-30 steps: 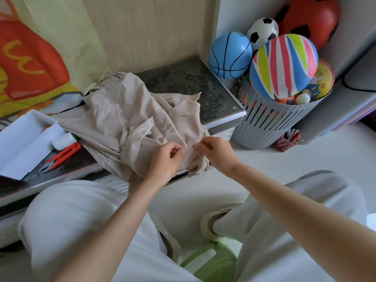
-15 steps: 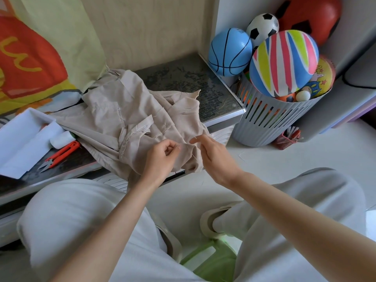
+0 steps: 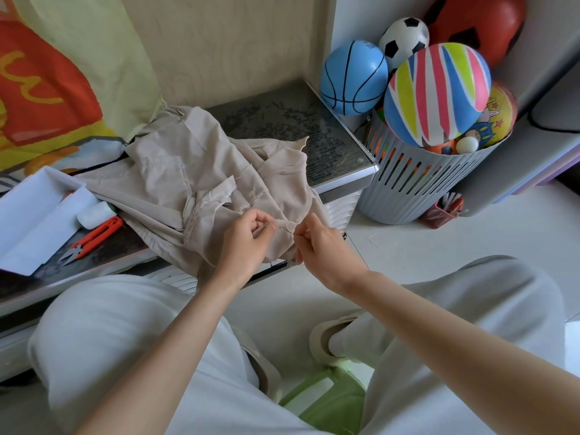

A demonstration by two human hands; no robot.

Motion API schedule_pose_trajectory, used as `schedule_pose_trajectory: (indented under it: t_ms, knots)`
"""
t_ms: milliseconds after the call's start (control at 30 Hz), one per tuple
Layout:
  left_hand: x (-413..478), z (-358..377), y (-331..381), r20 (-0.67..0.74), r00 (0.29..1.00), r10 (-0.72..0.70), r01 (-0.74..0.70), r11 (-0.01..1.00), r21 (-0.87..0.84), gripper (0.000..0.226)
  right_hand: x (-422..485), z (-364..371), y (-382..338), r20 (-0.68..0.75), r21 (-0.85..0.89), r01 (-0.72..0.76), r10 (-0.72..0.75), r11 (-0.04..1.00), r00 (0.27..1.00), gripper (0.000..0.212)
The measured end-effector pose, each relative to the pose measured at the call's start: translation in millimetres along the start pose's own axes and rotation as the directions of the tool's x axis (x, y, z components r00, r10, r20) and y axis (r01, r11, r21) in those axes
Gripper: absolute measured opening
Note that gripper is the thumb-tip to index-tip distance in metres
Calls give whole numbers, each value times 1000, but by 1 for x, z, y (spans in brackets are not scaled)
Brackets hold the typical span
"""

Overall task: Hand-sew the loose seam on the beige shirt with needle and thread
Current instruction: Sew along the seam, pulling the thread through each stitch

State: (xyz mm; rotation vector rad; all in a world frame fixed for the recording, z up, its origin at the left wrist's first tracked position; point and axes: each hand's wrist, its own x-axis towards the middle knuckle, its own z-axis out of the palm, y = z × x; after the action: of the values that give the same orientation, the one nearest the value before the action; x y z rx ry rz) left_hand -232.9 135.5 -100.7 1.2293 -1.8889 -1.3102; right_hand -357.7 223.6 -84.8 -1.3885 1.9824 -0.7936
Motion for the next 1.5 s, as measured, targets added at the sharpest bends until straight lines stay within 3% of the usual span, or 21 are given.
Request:
schedule_pose_trajectory:
  t_ms: [333, 800, 933, 1100, 1300, 1500]
  knots:
    - [-7, 1, 7, -13, 997, 75, -75, 997, 30, 17, 3, 6, -5, -14, 17, -28, 28, 999, 1000, 8]
    - [-7, 4, 5, -22, 997, 72, -71, 996, 62, 20, 2, 11, -16, -35, 318, -43, 57, 947, 998, 21]
    - [-4, 0, 4, -87, 992, 91, -83, 992, 91, 7, -1, 12, -9, 8, 250, -8, 6, 968, 1000, 10]
    - [-4, -3, 7, -141, 986, 88, -75, 993, 95, 7, -5, 12, -9, -31, 236, 72, -67, 969, 997, 16]
    - [-10, 2, 12, 3, 997, 78, -78, 997, 9, 21, 2, 15, -13, -114, 348, 69, -31, 935, 993, 19]
    - [-12, 0, 14, 74, 996, 50, -40, 991, -130, 19, 1, 9, -15, -55, 420, 25, -1, 907, 998, 16]
